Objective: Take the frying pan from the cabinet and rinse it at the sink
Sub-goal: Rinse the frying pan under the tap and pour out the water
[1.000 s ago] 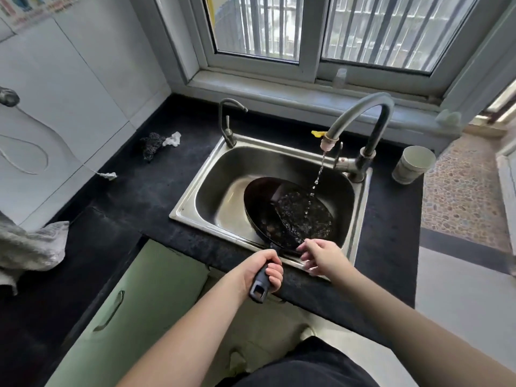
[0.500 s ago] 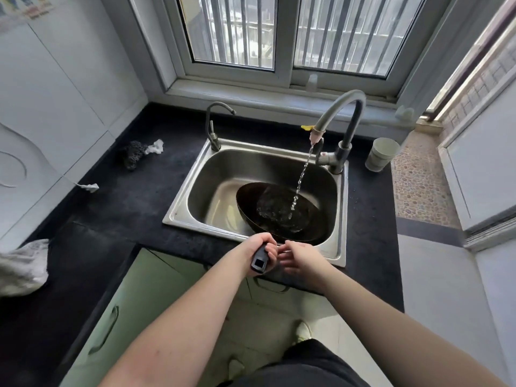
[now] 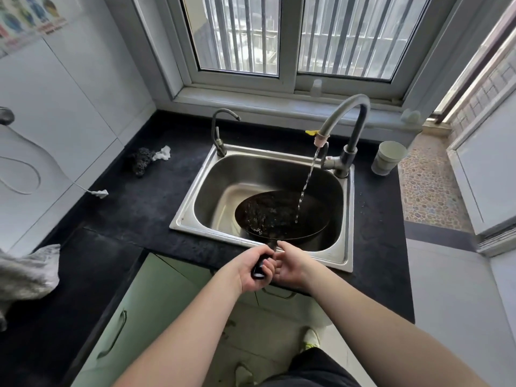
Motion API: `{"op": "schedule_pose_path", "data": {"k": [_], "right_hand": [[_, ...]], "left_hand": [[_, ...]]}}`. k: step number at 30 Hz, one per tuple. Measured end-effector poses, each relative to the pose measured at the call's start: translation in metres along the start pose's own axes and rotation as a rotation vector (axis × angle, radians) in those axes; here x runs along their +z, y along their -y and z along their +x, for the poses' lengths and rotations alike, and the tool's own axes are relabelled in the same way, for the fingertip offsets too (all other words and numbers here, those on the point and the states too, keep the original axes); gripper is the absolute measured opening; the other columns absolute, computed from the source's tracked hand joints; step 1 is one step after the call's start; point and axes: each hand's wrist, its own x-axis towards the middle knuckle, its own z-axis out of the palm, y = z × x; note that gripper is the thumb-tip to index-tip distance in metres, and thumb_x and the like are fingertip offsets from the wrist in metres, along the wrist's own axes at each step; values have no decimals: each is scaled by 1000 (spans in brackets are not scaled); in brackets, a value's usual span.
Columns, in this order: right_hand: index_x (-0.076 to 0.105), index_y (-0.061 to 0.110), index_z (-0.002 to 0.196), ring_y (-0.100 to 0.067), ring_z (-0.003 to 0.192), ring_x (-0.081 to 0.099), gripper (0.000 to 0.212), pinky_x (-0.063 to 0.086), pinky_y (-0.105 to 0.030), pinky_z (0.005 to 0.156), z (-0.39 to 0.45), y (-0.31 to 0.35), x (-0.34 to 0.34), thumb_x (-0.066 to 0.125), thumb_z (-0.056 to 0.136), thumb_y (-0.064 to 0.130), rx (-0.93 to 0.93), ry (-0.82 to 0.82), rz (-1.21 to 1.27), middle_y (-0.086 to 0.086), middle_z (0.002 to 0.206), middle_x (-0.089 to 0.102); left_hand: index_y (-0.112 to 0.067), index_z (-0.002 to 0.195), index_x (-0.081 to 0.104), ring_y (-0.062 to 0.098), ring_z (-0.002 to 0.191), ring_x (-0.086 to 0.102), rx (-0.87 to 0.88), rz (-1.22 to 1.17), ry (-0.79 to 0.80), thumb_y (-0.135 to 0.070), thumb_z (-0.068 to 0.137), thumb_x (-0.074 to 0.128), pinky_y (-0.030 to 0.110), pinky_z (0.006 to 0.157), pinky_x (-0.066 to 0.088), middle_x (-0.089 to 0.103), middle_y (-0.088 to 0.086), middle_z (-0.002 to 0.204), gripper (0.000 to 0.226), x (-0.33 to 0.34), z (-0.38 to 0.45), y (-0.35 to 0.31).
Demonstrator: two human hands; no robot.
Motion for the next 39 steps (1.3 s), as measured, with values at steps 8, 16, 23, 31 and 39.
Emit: {"op": "schedule_pose_path", "data": {"k": [8, 16, 23, 31, 39], "right_hand": [[65, -3, 71, -26, 54, 67, 59, 57, -30, 59, 14, 23, 0, 46, 92, 49, 169, 173, 67, -13, 60, 65], [56, 8, 68, -20, 54, 67, 37, 50, -28, 72, 36, 44, -8, 57, 93, 36, 228, 224, 218, -2, 54, 60], [47, 16, 36, -12, 33, 52, 62, 39, -20, 54, 40, 36, -7, 58, 92, 40, 231, 187, 185, 4, 42, 53], [49, 14, 40, -9, 33, 50, 58, 42, -14, 37, 24, 7, 7, 54, 96, 29, 143, 158, 257, 4, 42, 49], [41, 15, 56, -10, 30, 47, 45, 39, -13, 33, -10, -2, 45, 53, 97, 26, 58, 74, 198, 3, 45, 46]], "left_hand": [[-11, 68, 47, 2, 31, 40, 92, 143, -160, -7, 91, 47, 11, 28, 31, 46, -1, 52, 24, 36, 2, -2], [-29, 103, 44, 4, 32, 39, 184, 329, -305, -6, 90, 50, 12, 30, 28, 45, 0, 53, 27, 54, 16, -1], [-25, 103, 43, 4, 32, 34, 297, 359, -313, 1, 90, 42, 12, 30, 25, 40, 1, 53, 29, 50, 17, 12], [-16, 88, 41, 5, 32, 32, 355, 363, -237, 5, 90, 40, 11, 32, 24, 39, 2, 52, 21, 25, 0, 36], [-22, 87, 41, 2, 30, 31, 338, 161, -64, 2, 94, 40, 10, 28, 21, 38, -2, 48, 25, 7, -42, 33]]}}
